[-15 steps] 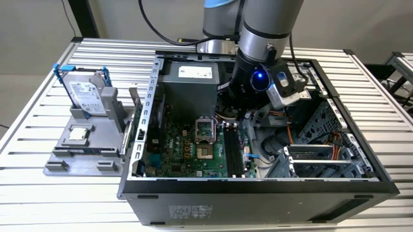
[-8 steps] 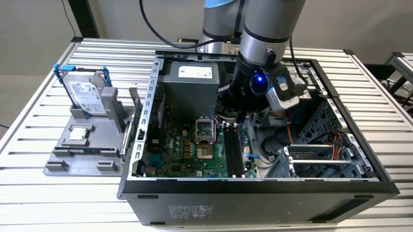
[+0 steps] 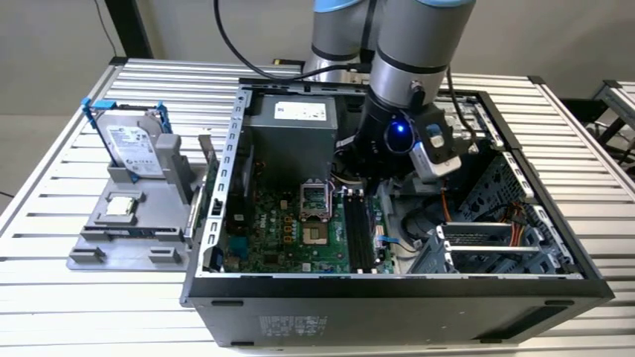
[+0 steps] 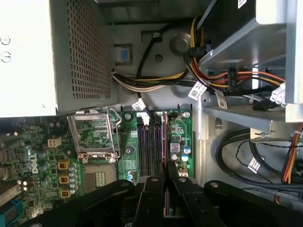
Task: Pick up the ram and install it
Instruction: 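Insert the ram into the slot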
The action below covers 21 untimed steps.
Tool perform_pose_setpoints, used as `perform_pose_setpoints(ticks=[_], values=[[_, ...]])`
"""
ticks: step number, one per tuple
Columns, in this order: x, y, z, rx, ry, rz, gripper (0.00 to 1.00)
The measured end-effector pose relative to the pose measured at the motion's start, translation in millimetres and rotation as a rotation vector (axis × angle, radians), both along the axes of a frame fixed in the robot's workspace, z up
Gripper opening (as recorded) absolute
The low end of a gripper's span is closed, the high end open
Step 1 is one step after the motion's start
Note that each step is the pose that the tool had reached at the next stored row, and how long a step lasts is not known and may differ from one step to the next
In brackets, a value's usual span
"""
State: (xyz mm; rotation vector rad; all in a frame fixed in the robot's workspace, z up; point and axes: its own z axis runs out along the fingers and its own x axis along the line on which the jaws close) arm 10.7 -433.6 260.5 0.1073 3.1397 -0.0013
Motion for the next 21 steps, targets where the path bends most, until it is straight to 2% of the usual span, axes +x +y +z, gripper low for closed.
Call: perform_pose_setpoints(ticks=[4, 8, 10, 15, 17, 21], values=[[0.5, -3.1, -4.1, 0.0000, 0.0000, -0.007, 0.00], [3.1, -3.9, -9.1, -0.0033, 0.0001, -0.007, 0.00], [3.9, -5.7, -10.3, -0.0046, 0.0006, -0.007, 0.00], [4.4, -11.6, -12.7, -0.0093, 0.0088, -0.004, 0.00], [4.4, -12.3, -14.5, -0.0103, 0.0117, -0.003, 0.00], [4.5, -12.5, -14.6, -0.0120, 0.0119, 0.005, 0.00]])
